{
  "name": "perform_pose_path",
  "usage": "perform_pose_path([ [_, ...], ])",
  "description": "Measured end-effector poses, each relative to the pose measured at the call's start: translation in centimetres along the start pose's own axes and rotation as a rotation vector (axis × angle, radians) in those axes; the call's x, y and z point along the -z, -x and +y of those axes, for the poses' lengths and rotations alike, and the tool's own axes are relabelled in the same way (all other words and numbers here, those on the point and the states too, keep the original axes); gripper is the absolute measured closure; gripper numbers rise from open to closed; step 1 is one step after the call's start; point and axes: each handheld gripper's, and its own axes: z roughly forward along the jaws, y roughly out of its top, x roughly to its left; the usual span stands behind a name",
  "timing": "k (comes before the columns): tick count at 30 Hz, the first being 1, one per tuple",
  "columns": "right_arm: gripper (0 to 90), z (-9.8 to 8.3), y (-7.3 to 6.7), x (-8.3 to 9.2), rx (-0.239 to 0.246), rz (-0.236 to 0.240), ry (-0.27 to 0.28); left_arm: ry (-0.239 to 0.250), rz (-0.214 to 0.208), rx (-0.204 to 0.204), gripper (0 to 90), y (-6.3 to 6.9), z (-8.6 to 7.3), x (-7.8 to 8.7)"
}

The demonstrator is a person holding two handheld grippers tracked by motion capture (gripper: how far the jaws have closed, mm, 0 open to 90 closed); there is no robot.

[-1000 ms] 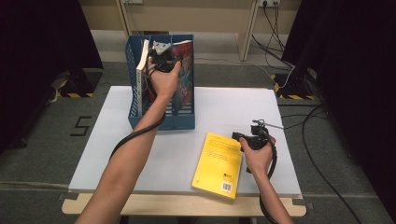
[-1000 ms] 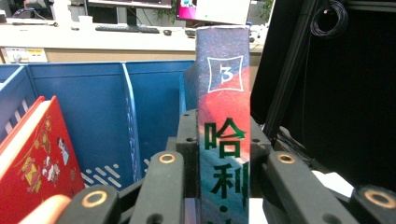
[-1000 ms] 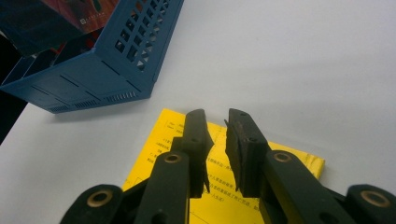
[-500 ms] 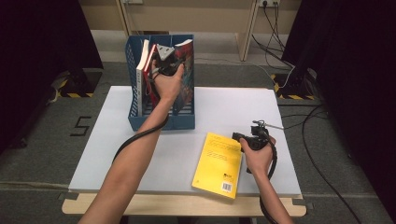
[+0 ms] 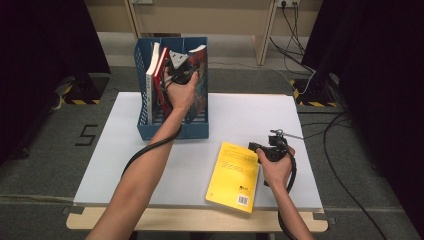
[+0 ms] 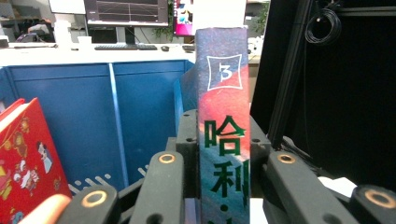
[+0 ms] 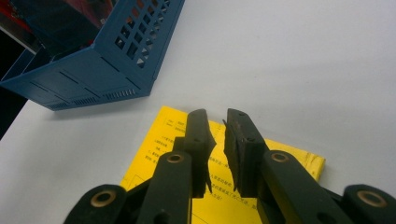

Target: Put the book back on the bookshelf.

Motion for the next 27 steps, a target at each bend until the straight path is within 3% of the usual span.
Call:
perform_pose_path([
  [14, 80.5, -0.1, 0.1, 0.0, 0.018, -0.005, 0.005, 0.004, -0.008, -0.012, 74.2, -0.1, -1.1, -0.3],
  [27, 80.7, -0.3, -0.1, -0.1, 0.005, 0.001, -0.003, -0.005, -0.007, -0.025, 74.1, -0.1, -2.2, -0.4],
])
